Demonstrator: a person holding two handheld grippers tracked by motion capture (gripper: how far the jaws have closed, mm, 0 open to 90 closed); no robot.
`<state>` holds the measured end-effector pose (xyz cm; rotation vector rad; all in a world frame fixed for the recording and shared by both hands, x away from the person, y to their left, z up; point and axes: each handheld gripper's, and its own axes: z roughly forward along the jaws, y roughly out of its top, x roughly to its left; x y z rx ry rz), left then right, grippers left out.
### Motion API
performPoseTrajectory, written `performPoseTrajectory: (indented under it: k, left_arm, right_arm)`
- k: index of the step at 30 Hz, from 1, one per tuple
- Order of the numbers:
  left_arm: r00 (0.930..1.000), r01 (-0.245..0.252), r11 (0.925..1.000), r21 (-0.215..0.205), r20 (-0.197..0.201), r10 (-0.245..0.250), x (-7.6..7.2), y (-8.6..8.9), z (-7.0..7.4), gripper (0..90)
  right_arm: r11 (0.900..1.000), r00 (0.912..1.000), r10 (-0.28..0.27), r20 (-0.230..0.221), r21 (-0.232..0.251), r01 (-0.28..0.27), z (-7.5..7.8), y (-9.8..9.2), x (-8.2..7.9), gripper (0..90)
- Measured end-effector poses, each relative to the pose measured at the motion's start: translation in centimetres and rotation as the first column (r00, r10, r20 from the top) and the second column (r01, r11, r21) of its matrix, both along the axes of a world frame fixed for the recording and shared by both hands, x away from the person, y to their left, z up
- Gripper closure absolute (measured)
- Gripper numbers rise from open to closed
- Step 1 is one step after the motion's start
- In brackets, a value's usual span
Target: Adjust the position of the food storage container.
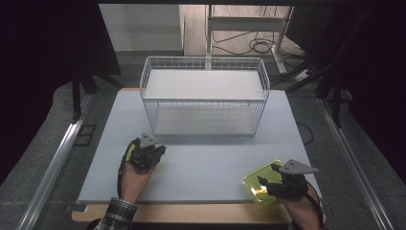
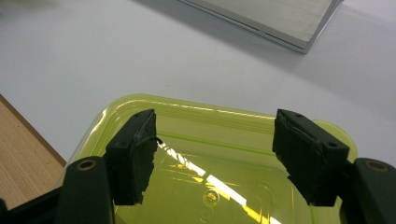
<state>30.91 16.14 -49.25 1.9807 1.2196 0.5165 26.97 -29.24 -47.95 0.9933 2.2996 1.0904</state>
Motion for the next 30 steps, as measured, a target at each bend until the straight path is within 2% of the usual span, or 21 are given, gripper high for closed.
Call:
performPoseTrajectory:
  k: [1, 3, 5, 7, 15, 17, 18, 19, 20, 22, 23, 24, 25, 27, 30]
  left_arm:
    - [0.9999, -0.007, 1.0000, 0.005, -0.010, 0.007, 0.1, 0.1, -0.1, 88.7]
    - [0.9997, -0.011, 0.9997, -0.023, -0.023, 0.011, 0.2, 0.5, -0.3, 89.9]
    - [0.9994, -0.020, 0.9998, -0.004, -0.027, 0.020, 0.2, 0.7, -0.2, 90.0]
    - [0.9992, -0.029, 0.9995, -0.010, -0.029, 0.028, 0.1, 1.1, -0.2, 90.0]
    - [0.9956, -0.083, 0.9953, -0.050, -0.047, 0.081, -0.7, 4.0, -0.4, 90.0]
    - [0.9958, -0.082, 0.9958, -0.041, -0.043, 0.080, -0.9, 4.0, -0.4, 90.0]
    - [0.9966, -0.075, 0.9965, -0.037, -0.037, 0.073, -1.0, 3.9, -0.4, 89.9]
    - [0.9975, -0.065, 0.9969, -0.044, -0.030, 0.064, -1.2, 3.7, -0.3, 89.9]
    - [0.9975, -0.065, 0.9969, -0.044, -0.030, 0.064, -1.2, 3.7, -0.3, 89.9]
    - [0.9992, -0.039, 0.9969, -0.069, -0.014, 0.038, -1.7, 3.3, -0.1, 89.8]
    - [0.9996, -0.027, 0.9968, -0.075, -0.008, 0.026, -1.9, 3.1, 0.0, 89.7]
    - [1.0000, 0.001, 0.9966, -0.082, 0.000, -0.001, -2.5, 2.5, 0.1, 88.6]
    - [1.0000, 0.001, 0.9966, -0.082, 0.000, -0.001, -2.5, 2.5, 0.1, 88.2]
    - [0.9993, 0.036, 0.9950, -0.093, 0.009, -0.035, -3.3, 1.9, 0.2, 87.8]
    - [0.9974, 0.070, 0.9916, -0.108, 0.021, -0.068, -4.0, 1.3, 0.1, 86.7]
  right_arm:
    - [1.000, 1.0000, 0.000, 0.000, 0.000, 0.000, 0.0, 0.0, 0.0, 31.0]
    - [1.000, 1.0000, -0.001, -0.002, 0.000, 0.001, 0.1, -0.1, 0.0, 31.0]
    - [1.000, 1.0000, -0.005, -0.007, 0.009, 0.005, 0.1, -0.2, 0.0, 31.1]
    - [1.000, 0.9999, -0.004, -0.010, 0.011, 0.005, 0.1, -0.2, 0.0, 31.9]
    - [1.000, 0.9998, -0.002, -0.021, 0.014, 0.002, 0.2, -0.4, 0.0, 36.4]
    - [1.000, 0.9994, 0.000, -0.035, 0.009, 0.000, 0.4, -0.5, 0.0, 44.6]
    - [1.000, 0.9993, 0.001, -0.037, 0.000, -0.001, 0.5, -0.5, -0.2, 52.1]
    - [1.000, 0.9987, 0.006, -0.051, -0.017, -0.006, 0.9, -0.6, -0.5, 64.9]
    - [1.000, 0.9987, 0.006, -0.051, -0.017, -0.006, 0.9, -0.6, -0.5, 64.9]
    - [0.999, 0.9960, 0.037, -0.081, -0.019, -0.038, 1.2, -1.0, -1.2, 80.0]
    - [0.998, 0.9950, 0.047, -0.088, -0.030, -0.049, 1.3, -1.2, -1.5, 85.0]
    - [0.995, 0.9945, 0.057, -0.088, -0.078, -0.064, 1.4, -1.8, -2.2, 89.1]
    - [0.995, 0.9945, 0.057, -0.088, -0.078, -0.064, 1.4, -1.8, -2.2, 89.1]
    - [0.994, 0.9948, 0.047, -0.090, -0.090, -0.055, 1.5, -2.3, -2.8, 89.4]
    - [0.996, 0.9932, 0.040, -0.109, -0.080, -0.049, 1.6, -3.3, -3.7, 89.4]
